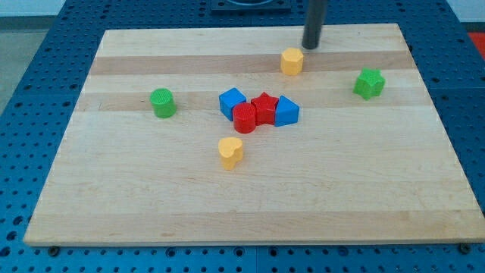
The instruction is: Push the yellow hexagon to the left side of the green star
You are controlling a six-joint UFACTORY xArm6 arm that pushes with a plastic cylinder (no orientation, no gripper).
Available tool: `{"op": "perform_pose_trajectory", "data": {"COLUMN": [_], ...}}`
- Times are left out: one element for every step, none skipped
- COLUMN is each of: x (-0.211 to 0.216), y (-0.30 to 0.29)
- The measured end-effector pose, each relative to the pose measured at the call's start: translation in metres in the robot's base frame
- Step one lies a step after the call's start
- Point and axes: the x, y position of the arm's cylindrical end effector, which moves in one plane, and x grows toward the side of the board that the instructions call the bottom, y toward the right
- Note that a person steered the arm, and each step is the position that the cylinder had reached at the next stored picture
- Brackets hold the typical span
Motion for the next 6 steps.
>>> {"op": "perform_pose_trajectory", "data": {"x": [0.002, 0.006, 0.036, 0.053, 0.057, 0.057], "y": [-0.076, -0.082, -0.054, 0.003, 0.039, 0.044]}}
